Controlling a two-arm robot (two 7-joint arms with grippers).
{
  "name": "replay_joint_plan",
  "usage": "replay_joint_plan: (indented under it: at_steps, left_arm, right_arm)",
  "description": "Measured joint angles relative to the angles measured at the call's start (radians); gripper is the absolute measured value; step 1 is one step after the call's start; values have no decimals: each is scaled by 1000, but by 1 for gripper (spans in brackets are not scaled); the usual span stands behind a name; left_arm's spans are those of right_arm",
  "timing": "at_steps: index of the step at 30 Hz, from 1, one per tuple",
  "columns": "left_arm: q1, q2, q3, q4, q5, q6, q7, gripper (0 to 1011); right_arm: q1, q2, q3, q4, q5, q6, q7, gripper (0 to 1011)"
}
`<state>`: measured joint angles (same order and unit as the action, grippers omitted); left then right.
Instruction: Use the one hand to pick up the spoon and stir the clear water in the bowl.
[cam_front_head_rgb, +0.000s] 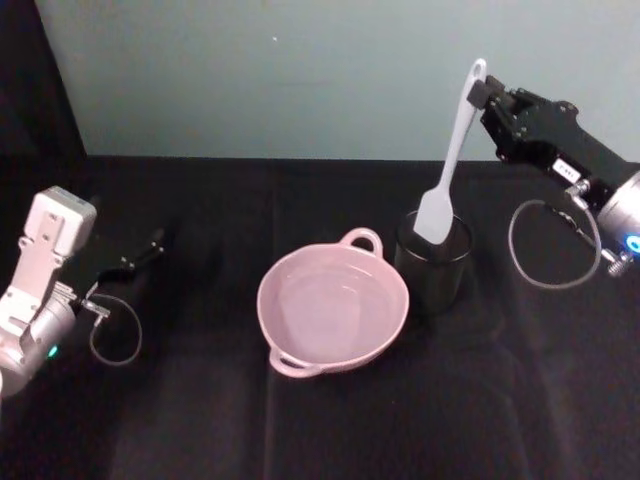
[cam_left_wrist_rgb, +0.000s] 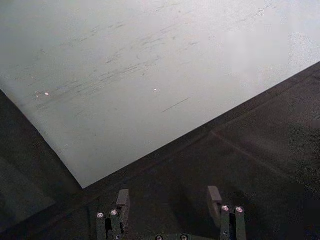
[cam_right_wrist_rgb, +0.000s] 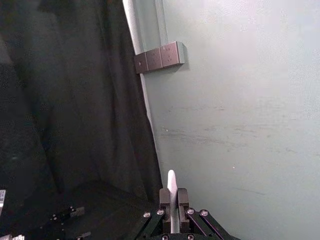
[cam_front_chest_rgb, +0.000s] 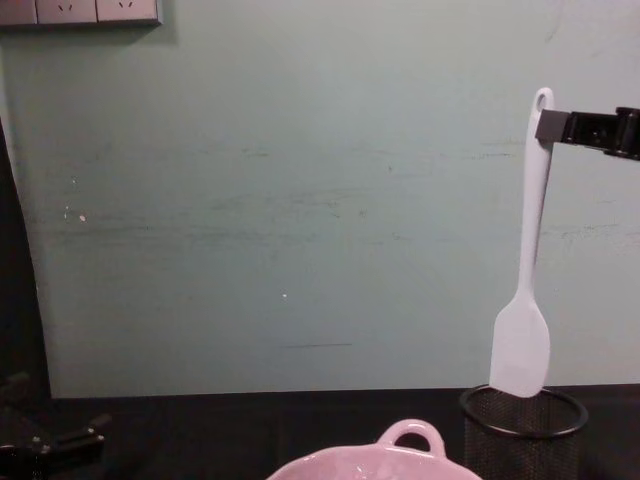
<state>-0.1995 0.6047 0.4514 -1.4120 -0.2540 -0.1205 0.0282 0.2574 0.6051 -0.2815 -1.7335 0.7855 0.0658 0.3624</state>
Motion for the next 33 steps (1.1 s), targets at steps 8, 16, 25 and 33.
replay_joint_plan:
  at_steps: [8, 16, 25, 33]
  left_arm:
    - [0, 0, 0, 0, 0, 0, 0, 1011]
    - [0, 0, 0, 0, 0, 0, 0, 1011]
    - [0, 0, 0, 0, 0, 0, 0, 1011]
    - [0, 0, 0, 0, 0, 0, 0, 1011]
  right_arm:
    - [-1, 0, 0, 3, 1, -4, 0, 96]
    - [-2, 0, 0, 4, 1, -6, 1, 96]
    - [-15, -49, -40, 17, 20, -34, 73, 96]
    - [25, -110, -154, 87, -46, -58, 128, 96]
